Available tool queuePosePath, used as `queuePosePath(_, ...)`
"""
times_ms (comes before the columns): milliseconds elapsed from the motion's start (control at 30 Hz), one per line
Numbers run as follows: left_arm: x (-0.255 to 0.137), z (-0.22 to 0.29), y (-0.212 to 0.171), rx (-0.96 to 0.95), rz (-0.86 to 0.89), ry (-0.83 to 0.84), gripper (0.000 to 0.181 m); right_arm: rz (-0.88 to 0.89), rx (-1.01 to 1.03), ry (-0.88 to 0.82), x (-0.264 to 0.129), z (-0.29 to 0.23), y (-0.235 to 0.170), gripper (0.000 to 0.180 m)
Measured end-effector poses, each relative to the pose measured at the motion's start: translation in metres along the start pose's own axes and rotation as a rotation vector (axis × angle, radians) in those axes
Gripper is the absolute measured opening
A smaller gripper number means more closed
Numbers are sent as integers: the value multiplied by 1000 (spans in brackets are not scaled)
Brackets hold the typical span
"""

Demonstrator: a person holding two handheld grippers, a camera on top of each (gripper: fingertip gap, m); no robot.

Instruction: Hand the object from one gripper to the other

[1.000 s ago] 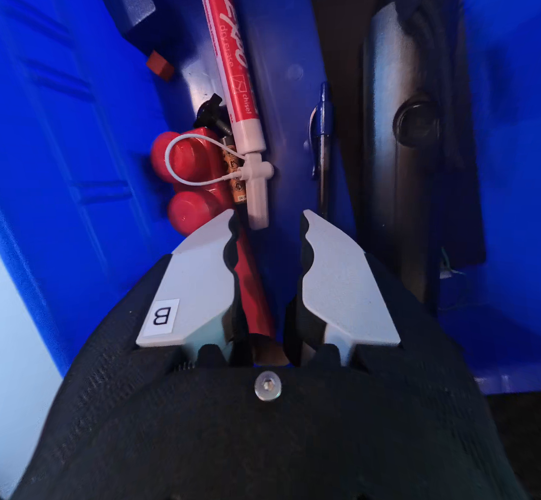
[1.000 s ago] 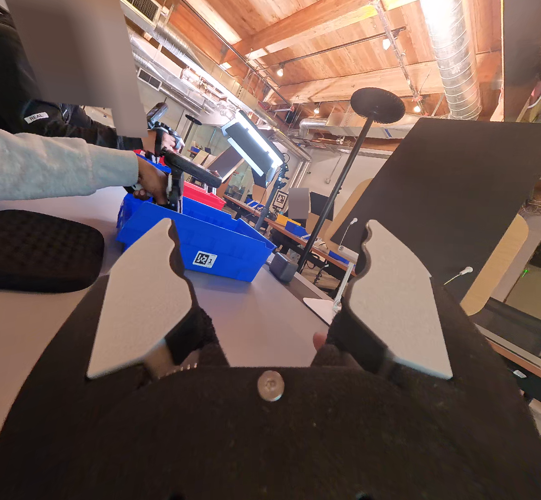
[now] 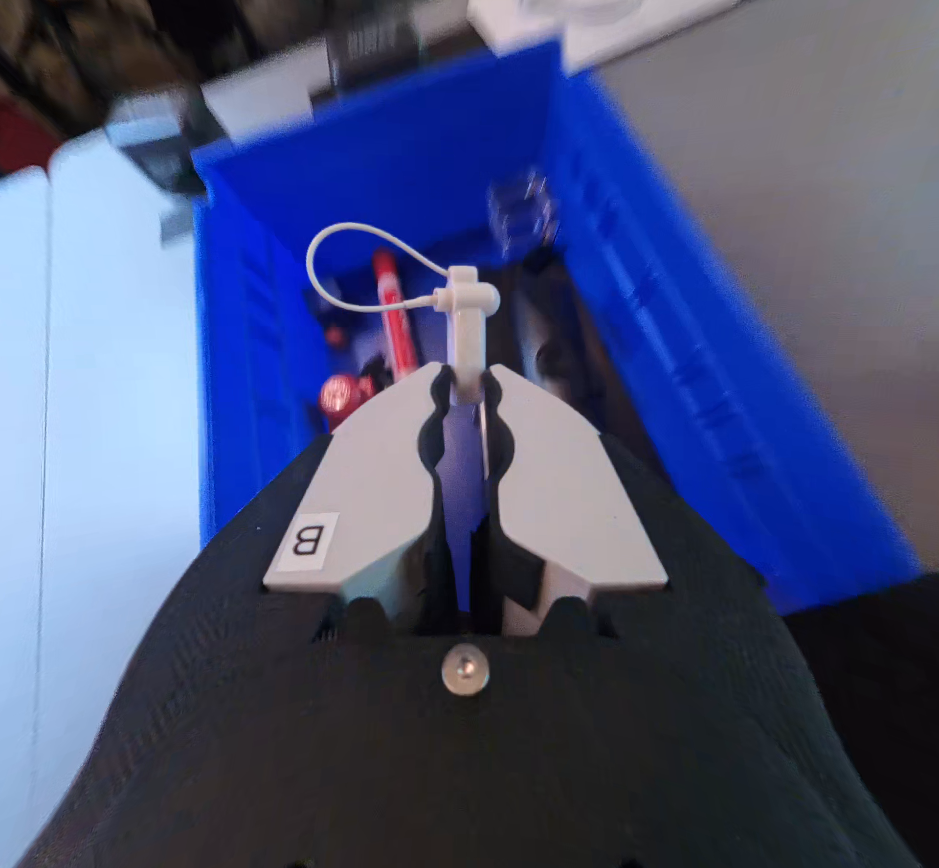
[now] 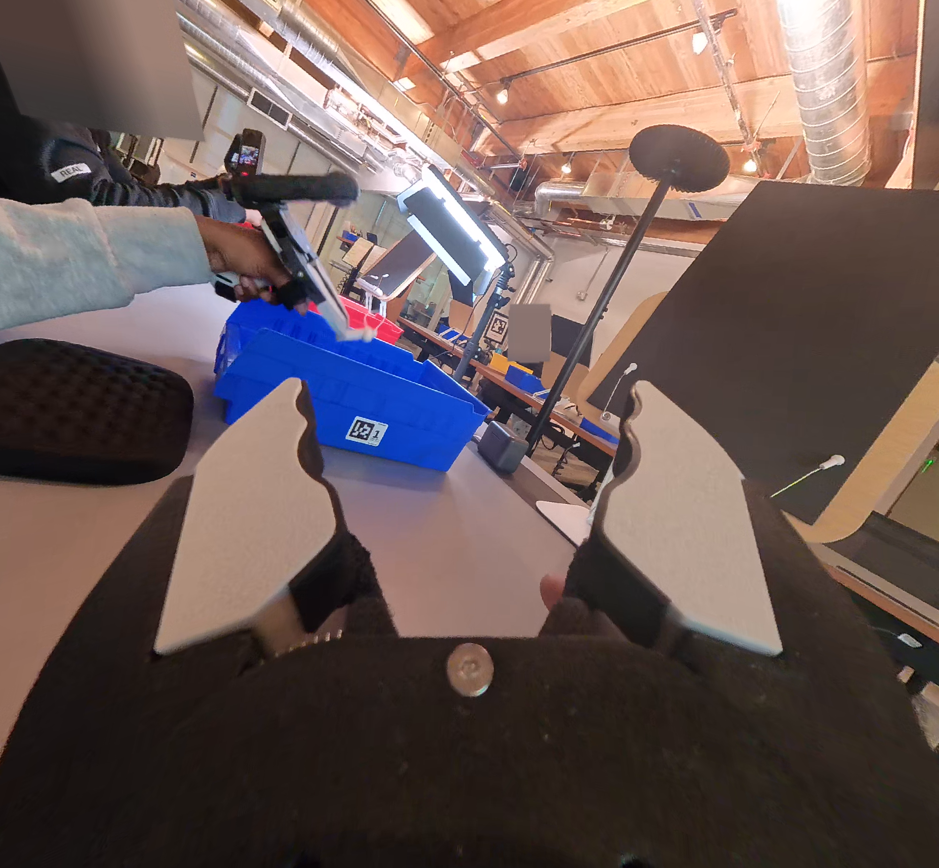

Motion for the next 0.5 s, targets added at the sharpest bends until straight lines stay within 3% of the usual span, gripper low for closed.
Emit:
queuePosePath(33,-4,8,12,47,96,-19,13,-3,1,2,0,0,0,113)
queuePosePath(333,-30,116,89,306,809,-304,13,-34,51,38,4,-5,-3,107)
queuePosePath(433,-26,154,105,369,916,-276,13,-74,180,62,12,-7,2,99)
queuePosePath(500,-14,185,110,452,893,-258,13,-105,293,110,21,-13,11,90)
Point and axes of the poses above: each gripper's, where its closed fingertips meet, x out along the fingers, y out of its top, z = x × y across the jaws, the point moved 3 cm from there along -x, back along the fingers, and after that the axes turned 15 degrees about -y, right-handed, at the moved point
